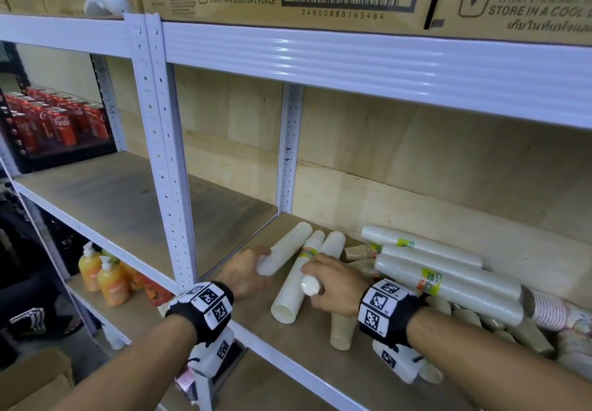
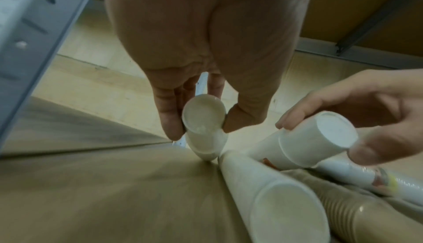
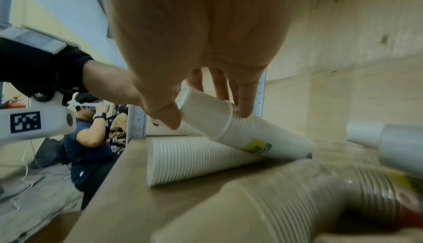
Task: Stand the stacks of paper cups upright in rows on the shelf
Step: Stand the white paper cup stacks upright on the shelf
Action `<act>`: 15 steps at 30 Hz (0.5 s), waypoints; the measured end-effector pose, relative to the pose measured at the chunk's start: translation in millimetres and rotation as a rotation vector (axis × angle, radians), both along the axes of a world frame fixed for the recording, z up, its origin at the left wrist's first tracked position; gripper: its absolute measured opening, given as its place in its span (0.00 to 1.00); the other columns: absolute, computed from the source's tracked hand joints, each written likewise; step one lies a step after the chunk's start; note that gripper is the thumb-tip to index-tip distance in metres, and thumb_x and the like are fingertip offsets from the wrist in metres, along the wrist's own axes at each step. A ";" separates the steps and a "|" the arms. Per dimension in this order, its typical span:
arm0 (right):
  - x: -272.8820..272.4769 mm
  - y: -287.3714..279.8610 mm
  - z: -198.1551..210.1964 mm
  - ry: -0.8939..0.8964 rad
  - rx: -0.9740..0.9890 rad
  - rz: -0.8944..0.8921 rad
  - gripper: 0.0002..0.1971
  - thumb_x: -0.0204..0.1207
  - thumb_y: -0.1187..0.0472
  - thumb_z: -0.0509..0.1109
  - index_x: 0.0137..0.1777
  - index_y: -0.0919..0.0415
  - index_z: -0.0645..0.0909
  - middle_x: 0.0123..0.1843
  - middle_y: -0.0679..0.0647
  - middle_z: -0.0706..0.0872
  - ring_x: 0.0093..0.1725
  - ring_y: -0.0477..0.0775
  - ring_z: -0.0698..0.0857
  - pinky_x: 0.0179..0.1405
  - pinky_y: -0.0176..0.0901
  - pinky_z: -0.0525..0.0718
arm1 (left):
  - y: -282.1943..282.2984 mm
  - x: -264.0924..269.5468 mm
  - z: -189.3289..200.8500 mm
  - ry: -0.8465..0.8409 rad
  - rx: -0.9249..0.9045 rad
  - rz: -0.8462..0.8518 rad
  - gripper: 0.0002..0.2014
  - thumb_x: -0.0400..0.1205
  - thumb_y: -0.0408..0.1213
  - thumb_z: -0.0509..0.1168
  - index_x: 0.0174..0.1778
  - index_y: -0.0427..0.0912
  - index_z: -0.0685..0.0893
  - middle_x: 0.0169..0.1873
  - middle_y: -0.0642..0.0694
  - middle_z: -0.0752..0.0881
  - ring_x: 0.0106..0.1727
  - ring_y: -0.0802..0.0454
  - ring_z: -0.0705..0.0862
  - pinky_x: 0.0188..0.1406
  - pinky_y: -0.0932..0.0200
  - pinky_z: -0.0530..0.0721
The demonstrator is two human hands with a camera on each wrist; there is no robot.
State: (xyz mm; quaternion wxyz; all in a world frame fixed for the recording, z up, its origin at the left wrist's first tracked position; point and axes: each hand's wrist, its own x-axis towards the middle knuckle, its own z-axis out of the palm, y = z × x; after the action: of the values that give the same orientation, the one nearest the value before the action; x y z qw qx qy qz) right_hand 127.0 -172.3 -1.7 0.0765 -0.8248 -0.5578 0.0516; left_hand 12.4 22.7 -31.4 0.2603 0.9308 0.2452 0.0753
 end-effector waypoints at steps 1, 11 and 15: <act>1.7 0.5 6.8 0.018 0.053 -0.001 0.19 0.68 0.55 0.71 0.60 0.53 0.78 0.58 0.49 0.77 0.58 0.52 0.80 0.56 0.53 0.82 | -0.1 1.1 8.7 -0.013 0.022 0.006 0.33 0.74 0.41 0.73 0.77 0.51 0.73 0.66 0.44 0.83 0.60 0.47 0.85 0.56 0.56 0.85; 38.4 -4.0 76.4 -0.078 0.334 -0.222 0.19 0.84 0.56 0.61 0.73 0.59 0.70 0.66 0.59 0.80 0.58 0.62 0.84 0.55 0.50 0.83 | -9.9 17.1 95.1 -0.260 0.156 -0.003 0.21 0.74 0.38 0.69 0.65 0.47 0.84 0.52 0.44 0.89 0.48 0.46 0.87 0.46 0.56 0.87; 56.6 -9.9 98.1 -0.076 0.412 -0.311 0.16 0.85 0.58 0.61 0.69 0.63 0.72 0.63 0.62 0.81 0.58 0.64 0.83 0.56 0.51 0.81 | -11.0 34.9 111.5 -0.373 0.177 -0.022 0.20 0.73 0.37 0.69 0.62 0.47 0.85 0.57 0.46 0.89 0.54 0.46 0.86 0.51 0.58 0.86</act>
State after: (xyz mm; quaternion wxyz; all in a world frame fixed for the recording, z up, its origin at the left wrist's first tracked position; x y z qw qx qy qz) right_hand 183.7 -182.2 96.4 0.2289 -0.8691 -0.4254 -0.1067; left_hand 47.3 11.7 80.1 0.2190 0.9226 0.1752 0.2648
